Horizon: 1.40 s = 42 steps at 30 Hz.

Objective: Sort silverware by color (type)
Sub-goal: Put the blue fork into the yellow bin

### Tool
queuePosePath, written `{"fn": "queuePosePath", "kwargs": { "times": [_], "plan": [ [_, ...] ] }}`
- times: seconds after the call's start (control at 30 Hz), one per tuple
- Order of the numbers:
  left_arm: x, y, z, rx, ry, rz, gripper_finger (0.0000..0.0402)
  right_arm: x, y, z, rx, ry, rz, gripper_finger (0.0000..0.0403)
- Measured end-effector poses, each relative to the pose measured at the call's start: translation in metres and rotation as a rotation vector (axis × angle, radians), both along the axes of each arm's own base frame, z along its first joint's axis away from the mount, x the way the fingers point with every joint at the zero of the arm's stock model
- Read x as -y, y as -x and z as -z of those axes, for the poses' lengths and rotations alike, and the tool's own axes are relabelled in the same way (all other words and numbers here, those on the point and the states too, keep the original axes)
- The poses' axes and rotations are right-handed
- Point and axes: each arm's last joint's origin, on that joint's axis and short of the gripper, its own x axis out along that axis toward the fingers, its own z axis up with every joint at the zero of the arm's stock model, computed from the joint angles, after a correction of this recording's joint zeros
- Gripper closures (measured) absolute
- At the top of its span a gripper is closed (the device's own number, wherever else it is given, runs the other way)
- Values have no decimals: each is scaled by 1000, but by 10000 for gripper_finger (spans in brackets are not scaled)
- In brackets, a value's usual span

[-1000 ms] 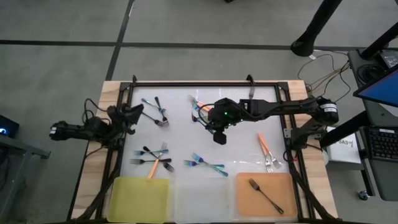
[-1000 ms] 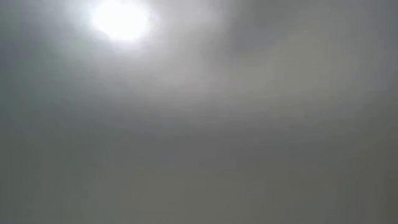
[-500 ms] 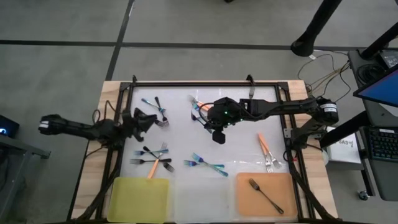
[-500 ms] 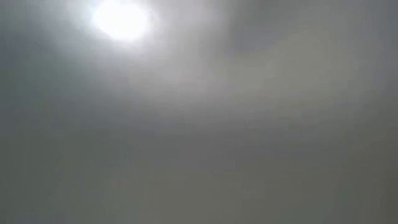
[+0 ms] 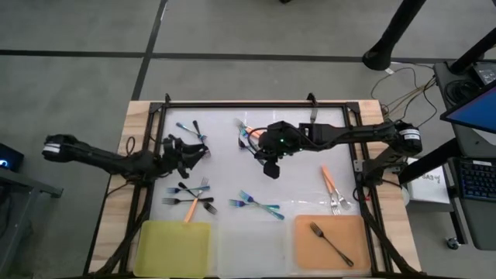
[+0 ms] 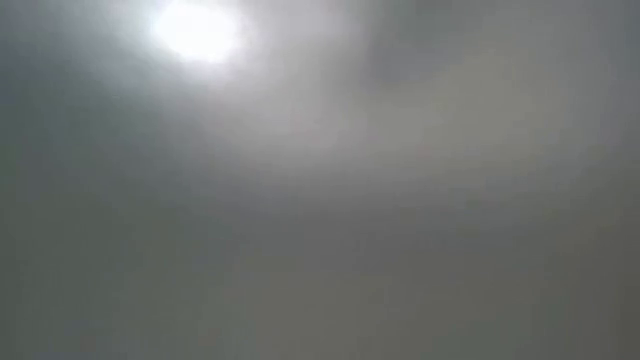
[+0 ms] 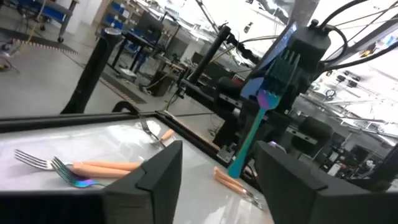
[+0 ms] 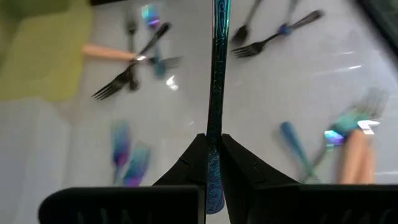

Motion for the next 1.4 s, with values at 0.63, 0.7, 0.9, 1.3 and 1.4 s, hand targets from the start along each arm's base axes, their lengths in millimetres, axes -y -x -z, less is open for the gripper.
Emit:
{"fn": "queuePosePath", "kwargs": {
  "times": [0.63, 0.7, 0.9, 1.3, 1.4],
  "plan": [
    [11, -115, -62, -143, -266, -196, 253, -18, -4, -9, 99, 353, 447, 390],
    [11, -119, -65, -124, -301, -213, 255, -21, -4, -8, 97, 375, 464, 390],
    [11, -131, -68, -110, -401, -297, 256, -32, -4, -8, 106, 400, 444, 390],
    [15, -165, -78, -208, -492, -446, 256, -34, -5, -9, 130, 406, 434, 390],
    [16, -167, -82, -187, -489, -451, 256, -34, -5, -8, 128, 406, 433, 390]
  ]
}}
